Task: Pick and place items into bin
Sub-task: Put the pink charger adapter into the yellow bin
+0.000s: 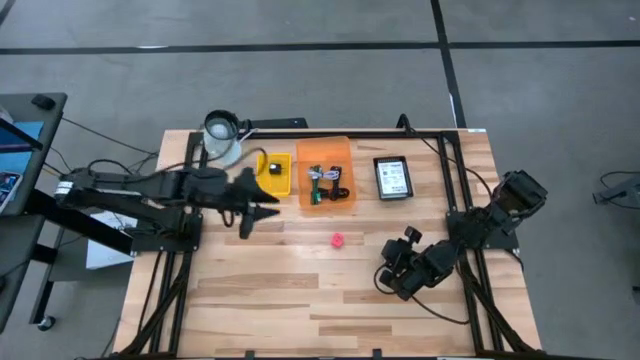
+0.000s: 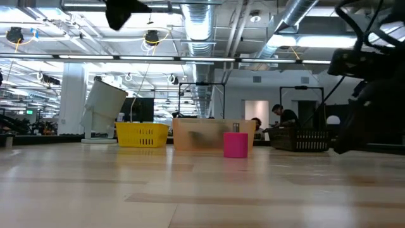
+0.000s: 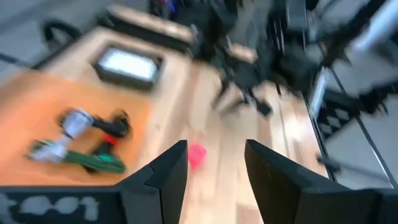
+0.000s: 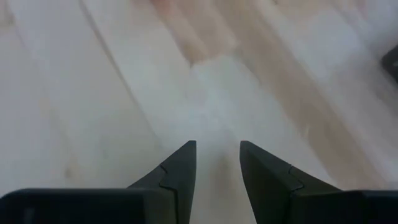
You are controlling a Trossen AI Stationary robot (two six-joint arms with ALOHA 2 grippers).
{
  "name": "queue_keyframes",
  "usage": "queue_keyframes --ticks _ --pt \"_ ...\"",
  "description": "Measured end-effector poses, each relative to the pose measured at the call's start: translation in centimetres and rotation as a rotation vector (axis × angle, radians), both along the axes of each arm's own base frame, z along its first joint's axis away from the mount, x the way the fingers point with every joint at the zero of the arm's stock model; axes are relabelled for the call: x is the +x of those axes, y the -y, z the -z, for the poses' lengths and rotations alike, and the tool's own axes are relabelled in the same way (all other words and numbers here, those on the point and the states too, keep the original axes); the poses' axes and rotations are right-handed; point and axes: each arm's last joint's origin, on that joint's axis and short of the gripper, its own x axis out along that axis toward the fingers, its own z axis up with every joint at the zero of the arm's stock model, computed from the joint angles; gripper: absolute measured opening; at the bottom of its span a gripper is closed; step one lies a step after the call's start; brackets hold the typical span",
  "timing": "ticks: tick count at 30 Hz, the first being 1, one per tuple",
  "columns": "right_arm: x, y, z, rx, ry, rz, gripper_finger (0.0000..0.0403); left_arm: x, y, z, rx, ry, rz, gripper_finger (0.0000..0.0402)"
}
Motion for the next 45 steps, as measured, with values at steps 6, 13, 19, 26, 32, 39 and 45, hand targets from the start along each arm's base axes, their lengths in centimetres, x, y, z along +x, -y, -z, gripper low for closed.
queue_keyframes --ticks 6,13,19,26,32,39,45 --pt "-0.6 -0.2 0.1 0.052 -0.093 -0.027 0.0118 3.5 0.0 2.3 -0.028 -0.073 0.1 0.015" --pt "-0.7 -0.2 0.1 0.052 -0.097 -0.027 0.0118 6.9 -0.3 4.5 -0.039 -0.078 0.195 0.015" --pt "-0.7 -0.1 0.1 0.028 -0.093 -0.024 0.0118 9.5 -0.6 7.6 -0.111 -0.142 0.3 0.015" --pt "-0.7 -0.1 0.1 0.022 -0.093 -0.024 0.0118 12.2 -0.9 10.7 -0.118 -0.137 0.342 0.015" --pt "-0.3 0.9 0.2 0.06 -0.08 0.105 0.0118 13.1 -1.1 11.6 -0.15 -0.109 0.37 0.015" --pt "1.1 1.2 0.4 0.062 -0.014 0.078 0.0118 13.2 -1.0 11.3 -0.136 -0.08 0.358 0.015" --pt "1.2 0.8 0.9 0.058 0.059 0.014 0.0118 13.2 -0.6 11.4 -0.141 -0.097 0.357 0.015"
